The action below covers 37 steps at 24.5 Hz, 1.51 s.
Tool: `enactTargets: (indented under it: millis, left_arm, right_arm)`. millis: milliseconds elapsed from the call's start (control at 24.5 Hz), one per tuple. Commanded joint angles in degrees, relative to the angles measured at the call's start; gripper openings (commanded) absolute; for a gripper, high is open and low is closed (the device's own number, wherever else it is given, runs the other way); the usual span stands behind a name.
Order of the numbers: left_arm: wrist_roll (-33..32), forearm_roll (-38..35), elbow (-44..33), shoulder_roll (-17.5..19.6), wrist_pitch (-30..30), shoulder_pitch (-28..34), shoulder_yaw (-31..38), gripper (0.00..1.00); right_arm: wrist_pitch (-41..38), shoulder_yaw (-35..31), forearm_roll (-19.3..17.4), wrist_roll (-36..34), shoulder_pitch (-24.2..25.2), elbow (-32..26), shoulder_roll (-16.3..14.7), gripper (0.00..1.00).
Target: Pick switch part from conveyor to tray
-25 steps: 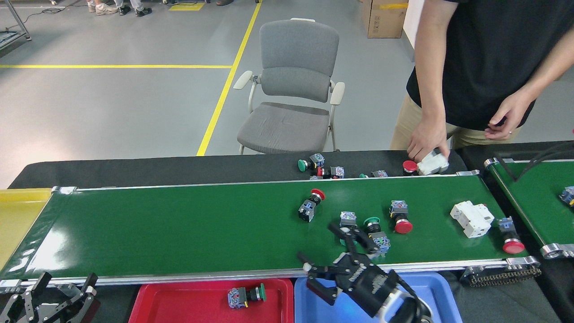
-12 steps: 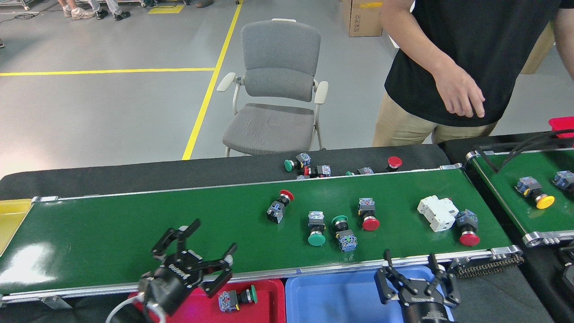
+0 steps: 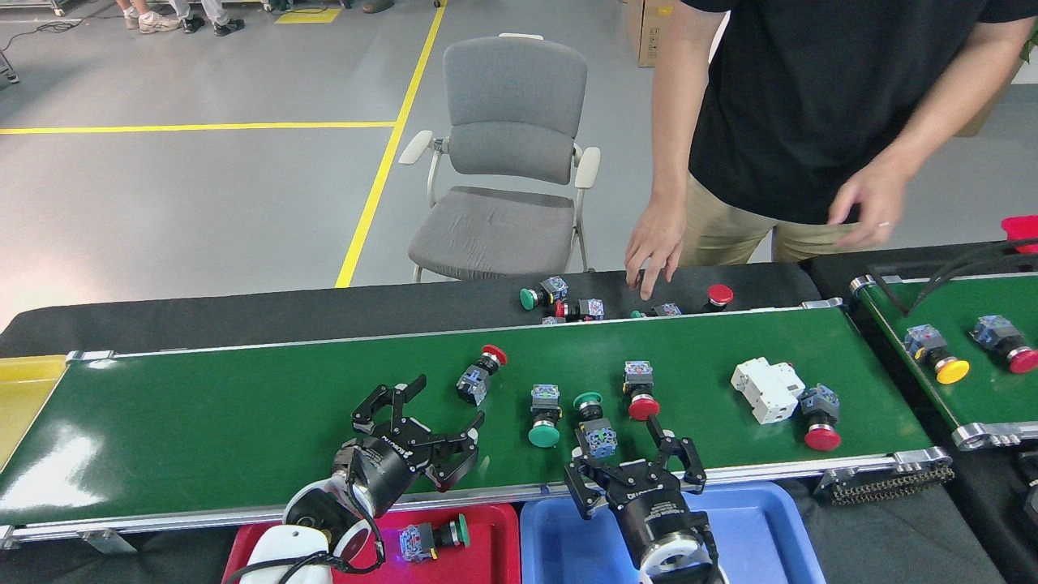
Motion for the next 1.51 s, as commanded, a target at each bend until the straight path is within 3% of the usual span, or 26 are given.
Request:
enactTargets:
  millis: [0, 41, 82, 163, 245, 367, 448, 530, 652, 775, 897, 978, 1019, 1060, 1101, 1182, 1345, 1427, 1468]
  left_arm:
    - [0.2, 0.0, 1.6, -0.5, 1.2, -2.1, 0.1, 1.0]
    - [0.2, 0.0, 3.1, -0.5, 2.3, -2.9, 0.1, 1.0]
    - [0.3, 0.0, 4.3, -0.5, 3.3, -3.6, 0.1, 1.0]
    - [0.4, 0.0, 6.2, -0.5, 4.5, -4.3, 0.2, 0.99]
    - [0.7, 0.0, 8.3, -0.5, 6.0, -5.0, 0.2, 0.9]
    - [0.9, 0.3, 10.4, -0.4, 8.9, -5.8, 0.4, 0.64]
    - [1.0, 0.6, 11.1, 0.0, 8.8, -6.2, 0.6, 0.28]
    - [1.0, 1.6, 11.2, 0.2, 8.7, -6.3, 1.3, 0.14]
    - [1.7, 3.9, 11.1, 0.6, 8.6, -6.1, 1.5, 0.05]
    - [2.7, 4.2, 9.7, 0.7, 7.9, -5.3, 1.0, 0.0]
    - [2.4, 4.7, 2.4, 4.1, 1.2, -3.6, 1.7, 0.0]
    - [2.2, 6.2, -2.6, 7.9, -4.5, -0.9, 3.3, 0.01]
    - [2.1, 8.3, -6.0, 10.1, -9.1, 1.2, 4.5, 0.02]
    - [2.0, 10.4, -9.3, 12.7, -14.1, 3.9, 5.3, 0.03]
    - [2.0, 11.9, -12.5, 15.0, -17.9, 6.9, 5.9, 0.04]
    - [2.0, 12.6, -20.5, 18.0, -17.9, 16.0, 6.1, 0.08]
    - [2.0, 13.0, -31.0, 18.0, -17.9, 29.7, 6.3, 0.23]
    - [1.9, 12.8, -32.3, 17.4, -17.9, 32.0, 6.6, 0.6]
    - [1.9, 12.8, -32.3, 16.7, -17.9, 32.7, 7.2, 0.73]
  right_arm:
    - [0.2, 0.4, 0.3, 0.9, -2.2, 1.5, 1.3, 0.77]
    - [0.2, 1.2, 0.8, 1.7, -3.0, 2.6, 1.2, 0.55]
    - [0.2, 1.9, 1.5, 2.3, -3.4, 3.2, 1.1, 0.4]
    - [0.1, 2.3, 1.7, 2.8, -3.7, 3.9, 0.8, 0.22]
    - [-0.2, 2.3, 1.6, 2.8, -4.0, 4.4, 0.8, 0.06]
    - [-0.5, 2.5, 1.4, 2.8, -4.0, 4.1, 0.8, 0.02]
    - [-0.6, 2.5, 1.3, 2.7, -3.8, 3.4, 0.7, 0.02]
    - [-1.3, 2.5, 1.3, 2.7, -3.5, 2.4, 0.7, 0.02]
    - [-5.4, 2.5, 1.3, 2.7, -2.8, -0.4, 0.1, 0.02]
    - [-11.1, 2.5, 1.3, 2.7, 0.3, -6.8, -1.5, 0.02]
    - [-19.2, 2.6, 1.4, 2.6, 3.5, -12.2, -4.4, 0.03]
    - [-24.6, 3.4, 1.4, 2.5, 5.3, -13.4, -4.6, 0.09]
    - [-27.6, 4.1, 1.4, 2.4, 6.1, -13.7, -4.7, 0.22]
    - [-30.3, 4.7, 1.4, 2.3, 6.8, -14.2, -4.8, 0.56]
    - [-32.5, 5.2, 1.4, 2.2, 7.5, -14.5, -4.9, 0.99]
    - [-36.3, 5.2, 1.4, 2.2, 9.1, -15.3, -5.0, 1.0]
    - [-38.3, 5.0, 1.2, 2.3, 9.8, -15.8, -4.8, 1.0]
    - [-38.1, 4.8, 0.9, 2.3, 10.0, -16.5, -4.7, 1.0]
    - [-37.9, 4.3, 0.8, 2.3, 10.4, -17.4, -4.8, 1.0]
